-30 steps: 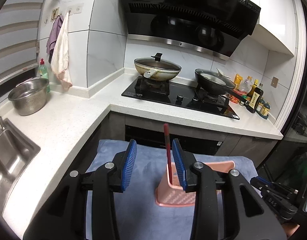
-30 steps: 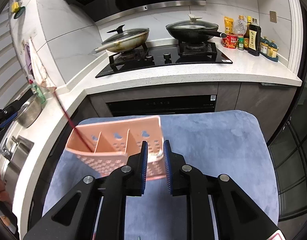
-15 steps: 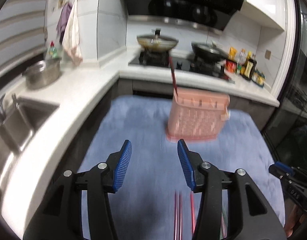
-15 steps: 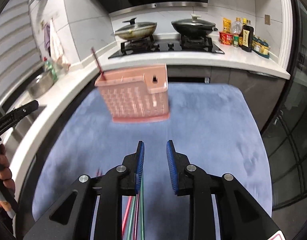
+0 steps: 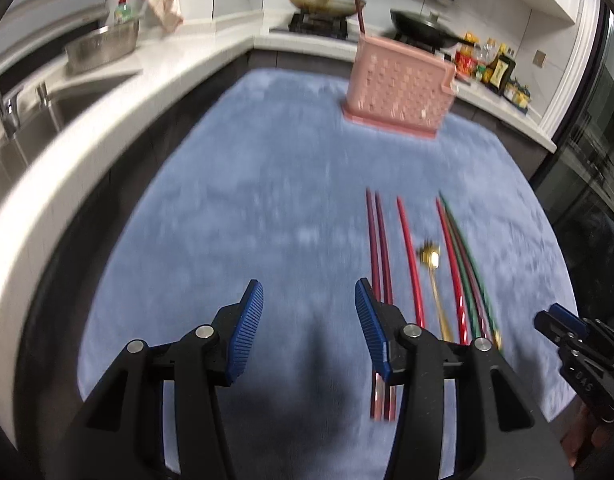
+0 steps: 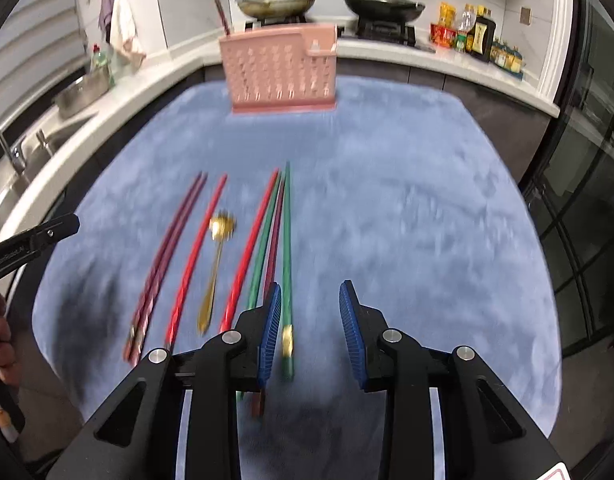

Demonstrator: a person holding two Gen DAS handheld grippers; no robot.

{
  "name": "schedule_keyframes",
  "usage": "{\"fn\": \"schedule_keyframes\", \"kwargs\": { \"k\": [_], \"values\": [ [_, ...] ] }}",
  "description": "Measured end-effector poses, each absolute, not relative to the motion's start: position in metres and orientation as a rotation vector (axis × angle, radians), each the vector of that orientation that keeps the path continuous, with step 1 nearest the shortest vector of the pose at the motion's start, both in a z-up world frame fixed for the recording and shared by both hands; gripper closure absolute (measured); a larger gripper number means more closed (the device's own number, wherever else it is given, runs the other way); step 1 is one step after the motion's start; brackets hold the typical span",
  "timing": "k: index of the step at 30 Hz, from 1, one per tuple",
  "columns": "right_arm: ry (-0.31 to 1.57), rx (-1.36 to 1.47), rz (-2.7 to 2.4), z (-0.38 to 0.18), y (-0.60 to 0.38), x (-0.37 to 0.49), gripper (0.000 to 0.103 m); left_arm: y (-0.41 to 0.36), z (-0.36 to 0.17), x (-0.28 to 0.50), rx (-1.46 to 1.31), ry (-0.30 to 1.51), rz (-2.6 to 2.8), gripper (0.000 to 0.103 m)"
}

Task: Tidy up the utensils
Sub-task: 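Move both tools back down to the remaining utensils on the blanket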

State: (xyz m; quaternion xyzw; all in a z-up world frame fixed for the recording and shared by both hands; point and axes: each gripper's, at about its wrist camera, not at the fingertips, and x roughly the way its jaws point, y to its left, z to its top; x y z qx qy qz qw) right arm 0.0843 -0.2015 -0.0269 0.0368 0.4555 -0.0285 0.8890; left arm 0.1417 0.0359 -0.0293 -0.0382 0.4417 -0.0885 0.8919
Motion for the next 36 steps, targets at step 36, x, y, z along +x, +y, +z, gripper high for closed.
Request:
{"fn": "schedule_keyframes", "kwargs": {
  "k": [36],
  "values": [
    [1.016, 0.121, -0.075, -0.083, -0.201, 0.089, 0.085, 0.025, -0.077, 0.101, -0.077, 1.037, -0.217, 0.053]
  ]
}}
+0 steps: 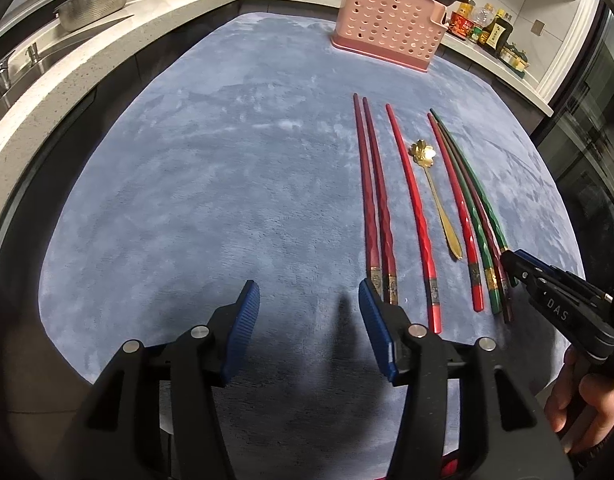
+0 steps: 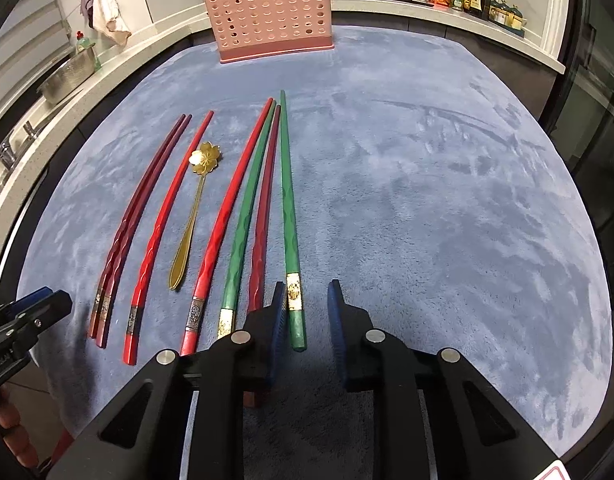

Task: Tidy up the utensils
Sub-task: 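Move both tools back down to the remaining utensils on the blanket, then grasp a green chopstick with the right tool while the left tool grasps a red chopstick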

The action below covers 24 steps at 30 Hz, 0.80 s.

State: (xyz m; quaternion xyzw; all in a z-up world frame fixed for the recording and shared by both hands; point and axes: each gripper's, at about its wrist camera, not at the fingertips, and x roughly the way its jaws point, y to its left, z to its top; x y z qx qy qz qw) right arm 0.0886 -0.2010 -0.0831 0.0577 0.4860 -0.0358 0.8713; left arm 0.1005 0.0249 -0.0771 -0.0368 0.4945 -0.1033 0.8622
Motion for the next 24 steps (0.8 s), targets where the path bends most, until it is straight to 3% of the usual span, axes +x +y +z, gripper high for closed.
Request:
{"fn": "schedule_keyframes", "kwargs": {
  "k": [6, 24],
  "values": [
    [1.016, 0.113, -0.071, -0.084, -0.2, 0.087, 0.095, 0.02, -0.078, 0.1, -0.079, 1.041, -0.237, 0.053],
    [1.017, 0.12, -0.07, -0.085, -0.2, 0.084, 0.095, 0.005, -0.09, 0.105, -0.06, 1.053, -0.245, 0.053]
  ]
}}
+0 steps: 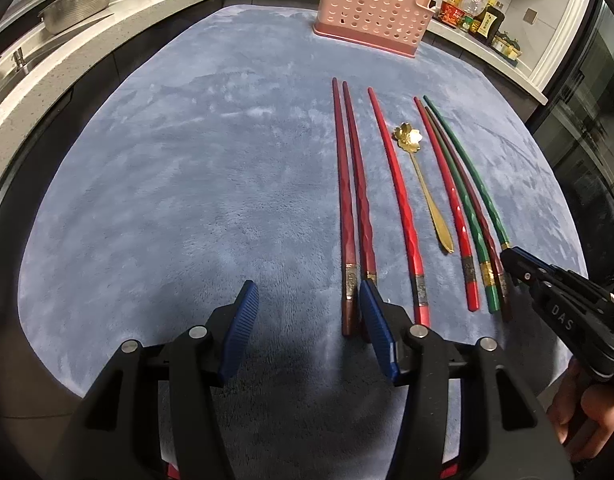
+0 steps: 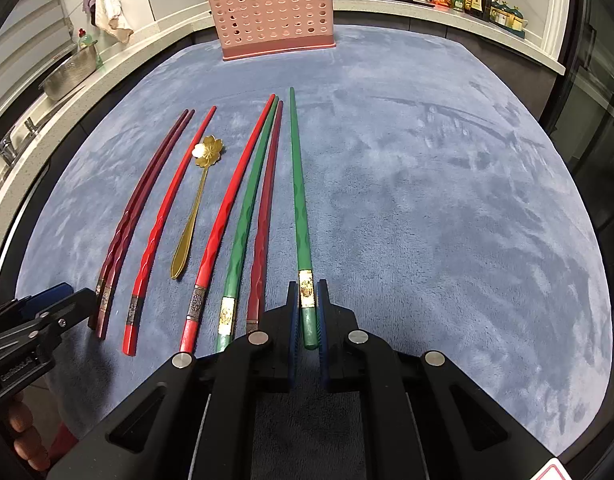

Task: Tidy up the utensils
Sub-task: 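Grasp a green chopstick with the right tool while the left tool grasps a red chopstick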

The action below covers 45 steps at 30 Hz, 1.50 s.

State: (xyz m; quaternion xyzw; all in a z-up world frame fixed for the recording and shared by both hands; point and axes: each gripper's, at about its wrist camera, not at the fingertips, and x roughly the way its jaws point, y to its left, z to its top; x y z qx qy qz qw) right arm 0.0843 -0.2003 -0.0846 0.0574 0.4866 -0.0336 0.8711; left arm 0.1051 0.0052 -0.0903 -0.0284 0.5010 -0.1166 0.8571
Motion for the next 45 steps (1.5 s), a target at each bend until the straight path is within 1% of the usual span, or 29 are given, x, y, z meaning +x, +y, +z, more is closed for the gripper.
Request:
{"fn": "schedule_keyframes", "kwargs": {
  "k": [11, 13, 14, 16, 18, 19, 23, 28, 36, 45],
  "values": [
    [1.016, 0.13, -0.071, -0.085, -0.201, 0.083, 0.095, 0.002, -0.094, 0.108, -0.047, 1.035, -0.225, 0.053],
    [1.015, 0.129, -0.071, -0.085, -0.201, 0.083, 0.095, 0.001, -0.093, 0.107, -0.042, 1.03, -0.225, 0.055],
    [1.015, 0.129, -0.07, -0.085, -0.201, 0.083, 0.095, 0.001, -0.093, 0.107, -0.044, 1.028, -0.227, 0.059],
    [1.016, 0.131, -0.07, -0.085, -0.201, 0.083, 0.095, 0.002, -0.092, 0.106, -0.048, 1.027, -0.234, 0.062],
    [1.016, 0.131, -0.07, -0.085, -0.201, 0.083, 0.095, 0.002, -0.092, 0.106, -0.056, 1.026, -0.246, 0.072],
    [1.016, 0.133, -0.069, -0.085, -0.201, 0.083, 0.095, 0.002, -0.091, 0.105, -0.059, 1.026, -0.252, 0.074],
    [1.017, 0.139, -0.066, -0.084, -0.202, 0.082, 0.095, 0.001, -0.091, 0.102, -0.067, 1.029, -0.28, 0.086],
    [1.017, 0.148, -0.063, -0.083, -0.203, 0.08, 0.095, 0.0, -0.089, 0.101, -0.078, 1.027, -0.294, 0.095],
    [0.996, 0.159, -0.057, -0.072, -0.203, 0.071, 0.095, 0.006, -0.08, 0.098, -0.089, 1.012, -0.284, 0.096],
    [0.917, 0.183, -0.056, -0.039, -0.208, 0.065, 0.095, 0.019, -0.051, 0.097, -0.118, 0.956, -0.266, 0.096]
  ]
}}
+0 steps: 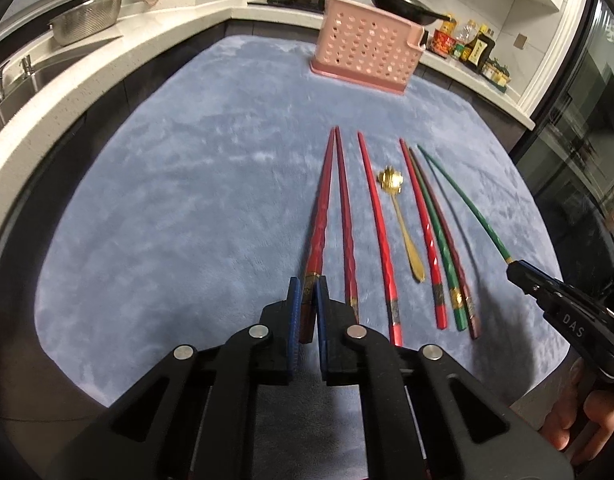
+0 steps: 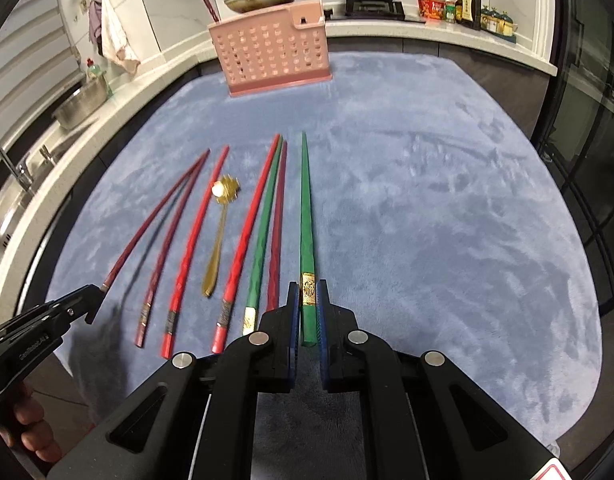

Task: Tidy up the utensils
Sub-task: 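Grasp a green chopstick with the right tool while the left tool grasps a red chopstick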

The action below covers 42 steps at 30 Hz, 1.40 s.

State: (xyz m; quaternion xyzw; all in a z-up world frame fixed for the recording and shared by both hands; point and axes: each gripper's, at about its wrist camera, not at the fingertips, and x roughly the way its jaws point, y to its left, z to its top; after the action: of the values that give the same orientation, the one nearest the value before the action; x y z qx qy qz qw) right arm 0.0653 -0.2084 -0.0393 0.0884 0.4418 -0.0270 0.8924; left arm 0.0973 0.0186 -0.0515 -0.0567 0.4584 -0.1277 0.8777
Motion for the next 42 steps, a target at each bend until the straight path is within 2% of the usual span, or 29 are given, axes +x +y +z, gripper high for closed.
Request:
{"fn": "schedule_keyframes", "kwargs": {
  "k": [4, 6, 13, 19, 21, 23, 24, 30, 37, 39, 42],
  "values": [
    [0.869, 0.199, -0.064, -0.02, -0.214, 0.064, 0.095, 0.022, -0.031, 0.1, -0.128, 0.909, -0.265, 0.097],
    [0.843, 0.213, -0.067, -0.009, -0.218, 0.064, 0.095, 0.024, -0.02, 0.103, -0.132, 0.885, -0.268, 0.101],
    [0.759, 0.226, -0.08, 0.026, -0.229, 0.068, 0.096, 0.029, 0.015, 0.116, -0.138, 0.812, -0.271, 0.101],
    [0.762, 0.237, -0.082, 0.025, -0.232, 0.068, 0.096, 0.034, -0.012, 0.117, -0.161, 0.896, -0.287, 0.099],
    [0.773, 0.239, -0.081, 0.02, -0.231, 0.066, 0.096, 0.034, -0.032, 0.114, -0.167, 0.948, -0.297, 0.083],
    [0.783, 0.239, -0.077, 0.017, -0.23, 0.064, 0.096, 0.032, -0.049, 0.11, -0.147, 0.979, -0.294, 0.077],
    [0.788, 0.238, -0.075, 0.016, -0.229, 0.064, 0.096, 0.03, -0.055, 0.109, -0.135, 0.991, -0.291, 0.076],
    [0.797, 0.239, -0.071, 0.014, -0.227, 0.064, 0.096, 0.029, -0.085, 0.108, -0.117, 1.04, -0.274, 0.077],
    [0.807, 0.238, -0.068, 0.01, -0.224, 0.066, 0.096, 0.025, -0.093, 0.105, -0.09, 1.038, -0.288, 0.077],
    [0.81, 0.237, -0.068, 0.009, -0.223, 0.066, 0.096, 0.025, -0.094, 0.105, -0.086, 1.035, -0.287, 0.085],
    [0.812, 0.236, -0.068, 0.009, -0.222, 0.066, 0.096, 0.026, -0.094, 0.106, -0.096, 1.037, -0.288, 0.092]
  ]
}}
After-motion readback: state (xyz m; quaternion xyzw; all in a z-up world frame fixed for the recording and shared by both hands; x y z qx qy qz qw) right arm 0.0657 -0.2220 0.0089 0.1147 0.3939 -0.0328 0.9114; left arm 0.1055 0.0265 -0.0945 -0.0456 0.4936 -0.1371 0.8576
